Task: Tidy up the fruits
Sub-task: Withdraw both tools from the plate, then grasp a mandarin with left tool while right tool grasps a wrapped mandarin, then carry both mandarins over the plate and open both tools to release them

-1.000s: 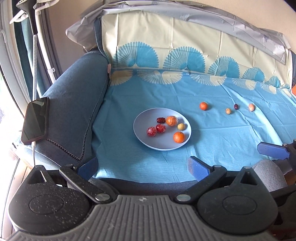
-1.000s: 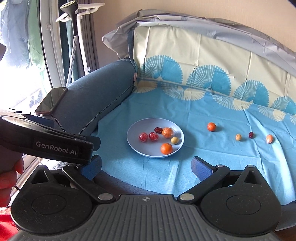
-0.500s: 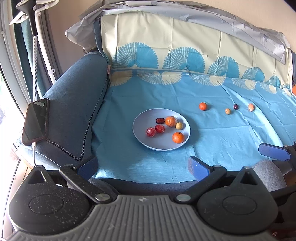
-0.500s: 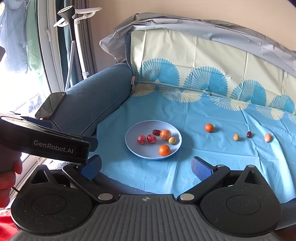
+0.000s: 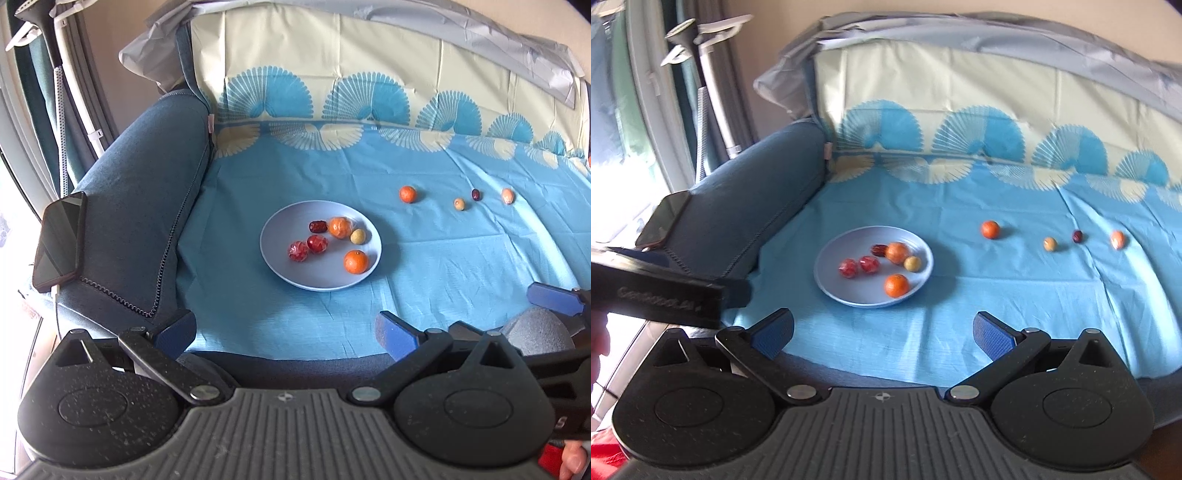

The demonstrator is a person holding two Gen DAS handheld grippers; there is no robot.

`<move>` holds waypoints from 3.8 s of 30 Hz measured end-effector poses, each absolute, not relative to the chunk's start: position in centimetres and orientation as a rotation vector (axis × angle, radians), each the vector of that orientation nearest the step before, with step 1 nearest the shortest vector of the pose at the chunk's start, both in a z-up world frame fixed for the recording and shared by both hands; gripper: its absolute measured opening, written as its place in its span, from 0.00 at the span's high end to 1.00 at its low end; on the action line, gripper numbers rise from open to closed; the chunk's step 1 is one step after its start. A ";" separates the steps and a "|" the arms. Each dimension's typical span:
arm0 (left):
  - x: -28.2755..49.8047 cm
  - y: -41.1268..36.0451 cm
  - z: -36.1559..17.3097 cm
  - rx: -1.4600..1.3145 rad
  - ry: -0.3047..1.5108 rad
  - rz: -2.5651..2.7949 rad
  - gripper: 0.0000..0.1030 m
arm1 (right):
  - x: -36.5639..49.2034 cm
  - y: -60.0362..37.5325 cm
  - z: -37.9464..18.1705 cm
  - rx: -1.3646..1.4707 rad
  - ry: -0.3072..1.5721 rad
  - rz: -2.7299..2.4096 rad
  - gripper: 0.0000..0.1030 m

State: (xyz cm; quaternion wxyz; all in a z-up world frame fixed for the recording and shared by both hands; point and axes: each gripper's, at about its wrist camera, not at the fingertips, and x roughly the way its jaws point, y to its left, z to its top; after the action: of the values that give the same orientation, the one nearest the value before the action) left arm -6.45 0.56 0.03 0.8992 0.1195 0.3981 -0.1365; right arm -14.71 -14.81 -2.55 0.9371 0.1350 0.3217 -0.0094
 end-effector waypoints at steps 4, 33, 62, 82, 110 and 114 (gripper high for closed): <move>-5.1 -0.9 -0.7 0.265 0.855 -0.288 0.00 | -14.3 -16.8 -3.7 0.301 0.674 -0.063 0.01; 20.4 -31.8 -15.3 0.375 0.915 -0.413 0.00 | 6.3 -52.3 -21.7 0.426 0.698 -0.618 0.01; 15.5 -25.3 -8.1 0.243 0.904 -0.472 0.64 | 2.8 -49.5 -16.6 0.334 0.555 -0.586 0.69; -5.6 -0.1 2.1 0.184 0.905 -0.266 0.64 | -15.2 -21.6 -0.6 0.270 0.512 -0.046 0.69; -10.5 3.8 2.6 0.110 0.843 -0.308 0.64 | -20.3 -11.4 2.1 0.103 0.524 0.123 0.68; -10.0 3.7 2.3 0.109 0.856 -0.305 0.64 | -19.9 -11.3 1.8 0.108 0.537 0.128 0.68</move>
State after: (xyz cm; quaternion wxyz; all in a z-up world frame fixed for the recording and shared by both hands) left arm -9.96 3.73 2.28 0.8971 0.0525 0.4132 -0.1471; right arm -19.94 -11.35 1.85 0.9608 0.0531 0.2648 0.0632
